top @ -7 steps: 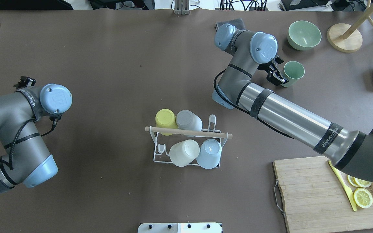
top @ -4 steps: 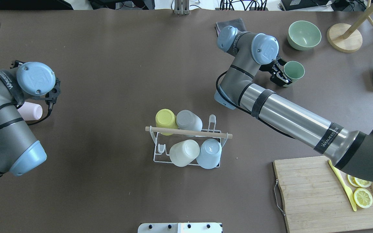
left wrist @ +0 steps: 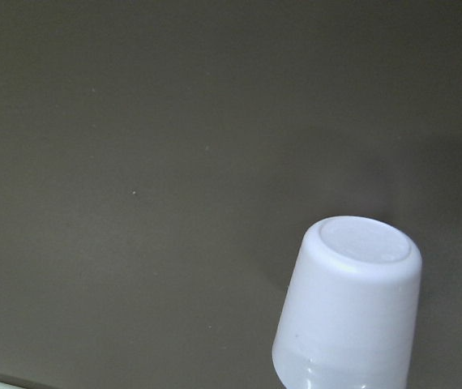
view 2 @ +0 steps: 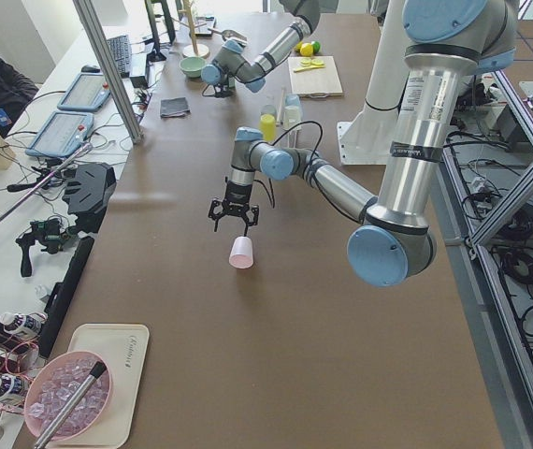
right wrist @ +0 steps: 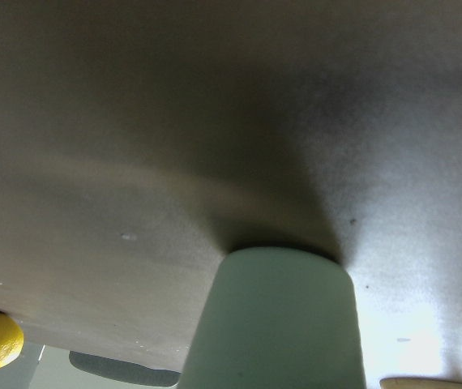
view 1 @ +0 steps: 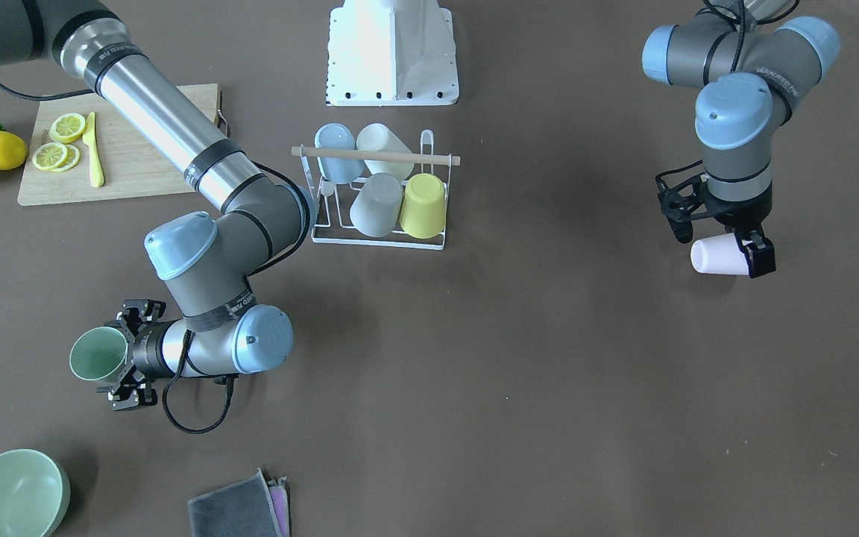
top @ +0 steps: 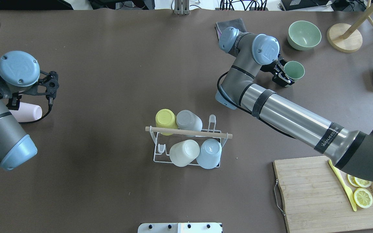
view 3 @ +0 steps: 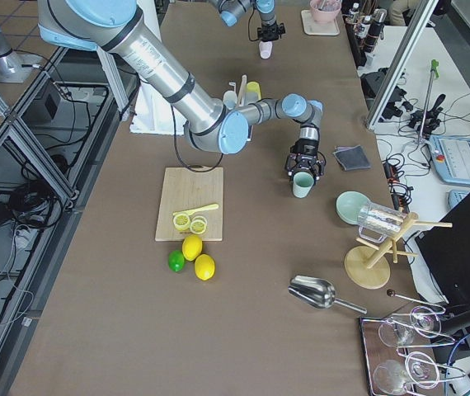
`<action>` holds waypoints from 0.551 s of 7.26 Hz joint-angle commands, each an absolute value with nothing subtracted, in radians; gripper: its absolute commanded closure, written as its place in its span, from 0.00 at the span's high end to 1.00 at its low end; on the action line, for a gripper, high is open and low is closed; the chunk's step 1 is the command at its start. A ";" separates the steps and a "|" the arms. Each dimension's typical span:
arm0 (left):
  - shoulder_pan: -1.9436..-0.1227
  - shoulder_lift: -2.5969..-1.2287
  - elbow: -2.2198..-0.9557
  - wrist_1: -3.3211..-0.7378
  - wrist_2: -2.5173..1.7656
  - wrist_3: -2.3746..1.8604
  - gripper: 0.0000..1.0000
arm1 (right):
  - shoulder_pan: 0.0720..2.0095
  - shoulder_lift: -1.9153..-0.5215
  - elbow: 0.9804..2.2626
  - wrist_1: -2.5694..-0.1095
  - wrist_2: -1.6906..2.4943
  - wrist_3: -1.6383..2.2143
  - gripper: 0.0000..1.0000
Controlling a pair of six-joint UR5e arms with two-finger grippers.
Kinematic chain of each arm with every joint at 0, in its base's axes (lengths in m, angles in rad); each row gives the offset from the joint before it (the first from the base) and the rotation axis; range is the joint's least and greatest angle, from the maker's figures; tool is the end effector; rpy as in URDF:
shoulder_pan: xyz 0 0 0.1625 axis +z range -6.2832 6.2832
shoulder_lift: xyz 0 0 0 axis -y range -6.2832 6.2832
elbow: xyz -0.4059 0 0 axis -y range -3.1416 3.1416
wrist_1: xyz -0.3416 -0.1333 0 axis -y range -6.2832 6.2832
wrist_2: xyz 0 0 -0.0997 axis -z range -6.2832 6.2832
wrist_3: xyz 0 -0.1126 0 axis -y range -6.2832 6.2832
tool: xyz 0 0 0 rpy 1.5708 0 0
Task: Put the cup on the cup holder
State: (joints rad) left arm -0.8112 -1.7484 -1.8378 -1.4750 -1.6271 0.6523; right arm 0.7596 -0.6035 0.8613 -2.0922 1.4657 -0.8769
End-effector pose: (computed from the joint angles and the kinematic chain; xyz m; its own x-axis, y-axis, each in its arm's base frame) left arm 0.2607 -0.4588 0.4867 0.1720 0.9711 0.1654 -0.9457 0.1157 0.3037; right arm -0.4306 -0.6090 0.4399 -0.1129 -0.9843 0.1355 0.9590 -0.1436 -0.2445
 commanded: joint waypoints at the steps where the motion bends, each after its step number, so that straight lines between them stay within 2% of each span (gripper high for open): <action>1: -0.825 -1.714 -1.799 -1.587 -1.686 0.653 0.97 | 0.759 -0.603 0.862 -2.108 1.453 -0.873 0.99; 4: -0.825 -1.701 -1.802 -1.632 -1.748 0.660 0.97 | 0.761 -0.600 0.864 -2.115 1.445 -0.855 0.99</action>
